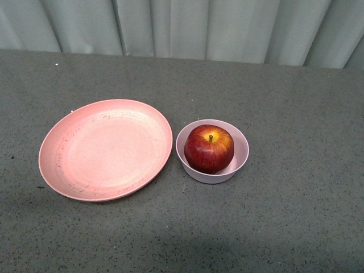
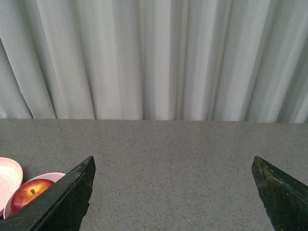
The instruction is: Move apple from plate to bowl
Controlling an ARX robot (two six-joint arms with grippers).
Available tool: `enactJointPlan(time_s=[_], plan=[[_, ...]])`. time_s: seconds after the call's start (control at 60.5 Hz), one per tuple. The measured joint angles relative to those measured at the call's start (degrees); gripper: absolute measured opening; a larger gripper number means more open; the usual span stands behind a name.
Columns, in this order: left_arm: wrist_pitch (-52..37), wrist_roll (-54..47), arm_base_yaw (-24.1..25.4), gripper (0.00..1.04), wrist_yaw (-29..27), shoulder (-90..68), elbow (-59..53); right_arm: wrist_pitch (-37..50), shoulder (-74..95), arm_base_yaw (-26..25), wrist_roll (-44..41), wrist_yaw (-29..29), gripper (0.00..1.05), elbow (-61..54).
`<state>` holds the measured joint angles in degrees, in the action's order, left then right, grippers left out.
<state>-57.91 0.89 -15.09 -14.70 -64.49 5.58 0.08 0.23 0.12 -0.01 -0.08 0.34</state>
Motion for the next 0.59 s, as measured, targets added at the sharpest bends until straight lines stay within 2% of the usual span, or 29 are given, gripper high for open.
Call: enactJointPlan(time_s=[0.496,0.529,0.595], plan=[[20.15,-0.44,9.16,0.04,9.16,25.57,-4.48,0.0,0.0,0.0,0.0,0.0,0.95,0.0],[21.84,-0.46,11.19,0.04,12.46,27.43,-4.5,0.0,0.0,0.0,0.0,0.0,0.95,0.0],[23.93,-0.46,13.73,0.04,14.05,30.03,-4.5,0.0,0.0,0.0,0.0,-0.02,0.95,0.0]])
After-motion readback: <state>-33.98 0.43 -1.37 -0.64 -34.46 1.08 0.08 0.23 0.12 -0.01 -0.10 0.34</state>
